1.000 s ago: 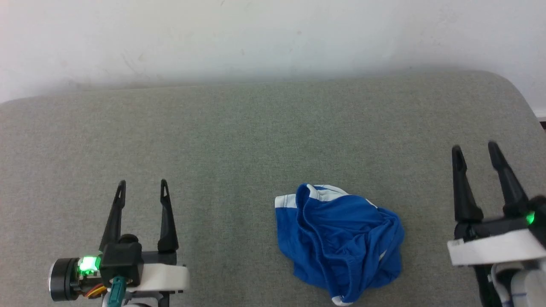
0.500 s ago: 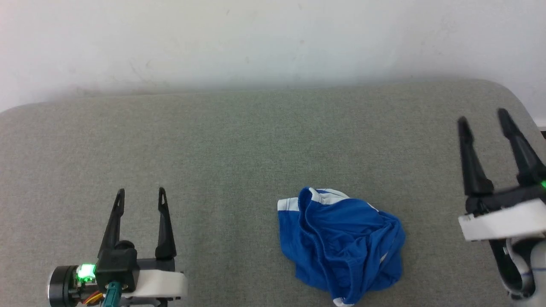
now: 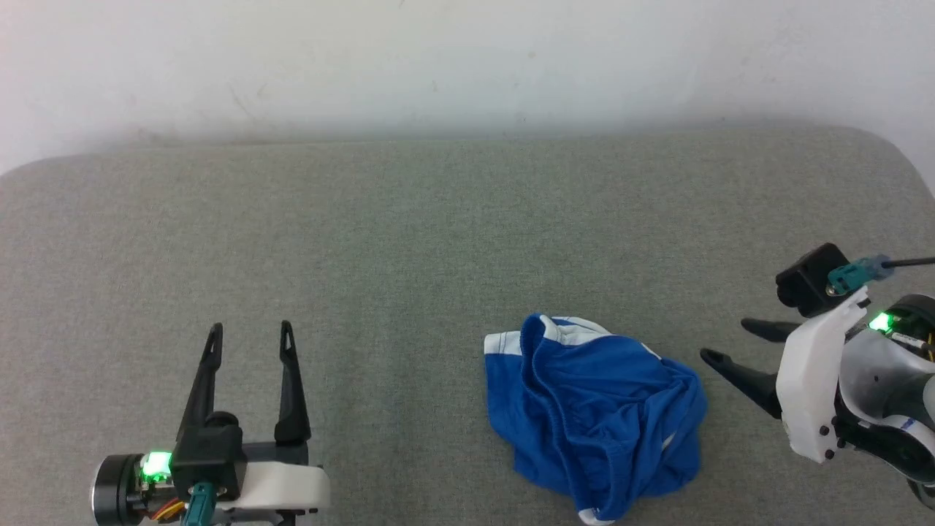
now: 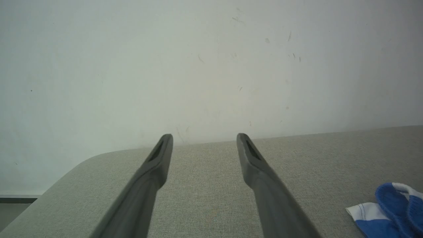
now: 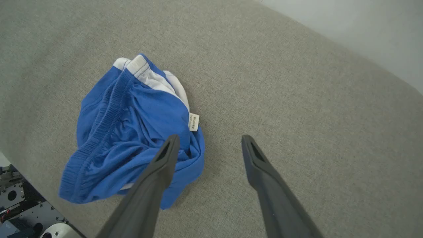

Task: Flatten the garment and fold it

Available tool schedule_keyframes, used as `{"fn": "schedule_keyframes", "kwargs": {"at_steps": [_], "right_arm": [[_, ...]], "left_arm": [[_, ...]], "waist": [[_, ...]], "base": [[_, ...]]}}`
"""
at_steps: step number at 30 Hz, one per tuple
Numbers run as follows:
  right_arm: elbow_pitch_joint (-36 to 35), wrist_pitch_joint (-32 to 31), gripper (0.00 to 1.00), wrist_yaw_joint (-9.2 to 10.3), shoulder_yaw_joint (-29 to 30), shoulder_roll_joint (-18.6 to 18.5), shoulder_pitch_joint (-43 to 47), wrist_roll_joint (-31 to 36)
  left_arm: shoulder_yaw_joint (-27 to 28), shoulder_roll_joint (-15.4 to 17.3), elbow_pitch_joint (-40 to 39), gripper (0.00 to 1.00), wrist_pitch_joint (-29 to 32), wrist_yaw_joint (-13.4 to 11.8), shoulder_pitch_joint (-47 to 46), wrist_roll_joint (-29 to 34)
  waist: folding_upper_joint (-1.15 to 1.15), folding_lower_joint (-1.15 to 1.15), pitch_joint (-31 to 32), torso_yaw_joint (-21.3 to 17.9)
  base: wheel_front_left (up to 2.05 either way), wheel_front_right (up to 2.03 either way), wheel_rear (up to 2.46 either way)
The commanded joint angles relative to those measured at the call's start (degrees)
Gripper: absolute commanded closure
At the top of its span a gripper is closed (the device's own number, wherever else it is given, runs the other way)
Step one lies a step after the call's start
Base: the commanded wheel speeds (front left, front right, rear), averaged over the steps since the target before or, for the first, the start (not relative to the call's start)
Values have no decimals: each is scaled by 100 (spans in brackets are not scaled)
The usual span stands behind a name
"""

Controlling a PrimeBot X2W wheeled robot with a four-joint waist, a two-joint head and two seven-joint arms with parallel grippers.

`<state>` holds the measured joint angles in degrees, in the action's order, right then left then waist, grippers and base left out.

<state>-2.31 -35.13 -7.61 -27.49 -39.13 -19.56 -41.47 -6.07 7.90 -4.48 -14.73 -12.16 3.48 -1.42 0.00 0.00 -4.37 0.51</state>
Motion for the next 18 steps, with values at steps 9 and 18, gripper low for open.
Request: {"fn": "schedule_keyframes", "kwargs": {"at_steps": [9, 18], "right_arm": [[848, -596, 0, 12, -834, 131, -634, -771], [1952, -375, 0, 12, -1839, 617, -928, -819]], "left_arm": [[-5, -50, -26, 0, -27, 43, -252, 96], [-76, -96, 15, 0, -27, 64, -590, 107]], "waist": [[0, 0, -424, 163], [0, 0, -862, 371]], "base": [[0, 0, 0], [0, 0, 0]]}}
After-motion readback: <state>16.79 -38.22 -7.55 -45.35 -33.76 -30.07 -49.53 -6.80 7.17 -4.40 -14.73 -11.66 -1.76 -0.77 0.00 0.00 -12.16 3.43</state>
